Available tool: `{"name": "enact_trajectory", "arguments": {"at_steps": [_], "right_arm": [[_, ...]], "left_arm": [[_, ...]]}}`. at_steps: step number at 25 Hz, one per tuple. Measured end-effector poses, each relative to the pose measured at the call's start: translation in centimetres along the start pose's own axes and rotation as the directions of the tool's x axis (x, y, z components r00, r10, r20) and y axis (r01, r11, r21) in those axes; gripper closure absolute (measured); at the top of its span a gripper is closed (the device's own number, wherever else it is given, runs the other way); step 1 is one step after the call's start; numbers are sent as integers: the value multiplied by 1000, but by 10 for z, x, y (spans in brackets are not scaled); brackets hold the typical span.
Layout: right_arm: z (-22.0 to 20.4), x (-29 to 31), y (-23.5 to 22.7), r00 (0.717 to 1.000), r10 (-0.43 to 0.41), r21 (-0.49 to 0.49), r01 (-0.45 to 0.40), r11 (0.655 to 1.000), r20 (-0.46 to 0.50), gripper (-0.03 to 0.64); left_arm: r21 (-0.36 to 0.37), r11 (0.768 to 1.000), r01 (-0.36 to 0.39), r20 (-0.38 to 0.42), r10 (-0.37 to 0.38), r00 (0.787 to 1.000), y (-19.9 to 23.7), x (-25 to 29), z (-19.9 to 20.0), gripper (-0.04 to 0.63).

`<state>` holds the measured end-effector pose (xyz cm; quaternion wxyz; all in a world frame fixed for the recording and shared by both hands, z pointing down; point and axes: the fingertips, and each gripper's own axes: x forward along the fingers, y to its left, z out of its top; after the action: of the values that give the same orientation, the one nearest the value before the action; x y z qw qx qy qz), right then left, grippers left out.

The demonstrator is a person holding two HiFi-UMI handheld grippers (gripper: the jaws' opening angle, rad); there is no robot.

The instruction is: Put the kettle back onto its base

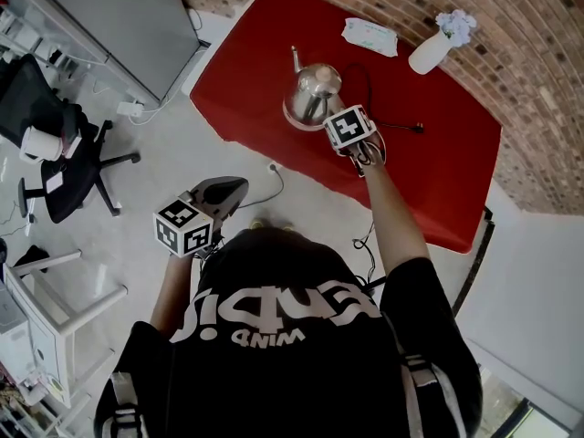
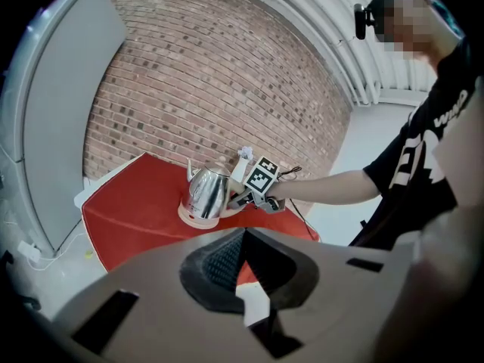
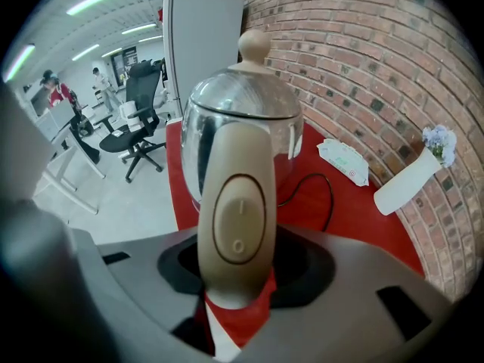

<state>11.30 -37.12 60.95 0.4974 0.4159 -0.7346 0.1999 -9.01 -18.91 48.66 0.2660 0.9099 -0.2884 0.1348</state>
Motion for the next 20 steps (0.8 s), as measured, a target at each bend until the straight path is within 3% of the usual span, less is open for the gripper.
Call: {"name": "enact_trajectory", "arguments": {"at_steps": [3,20], "right_arm": [[-5,1,-4,1000,7,15,-7,1000,-2,389],[-7,-39,-12,998,-27,-22,28,999,54,383]], "left_arm": [[-1,1000,7,-3,-7,1000,-2,1,-1,586],[-9,997,81,-4,-81,997,-4,1,-4,586]]}}
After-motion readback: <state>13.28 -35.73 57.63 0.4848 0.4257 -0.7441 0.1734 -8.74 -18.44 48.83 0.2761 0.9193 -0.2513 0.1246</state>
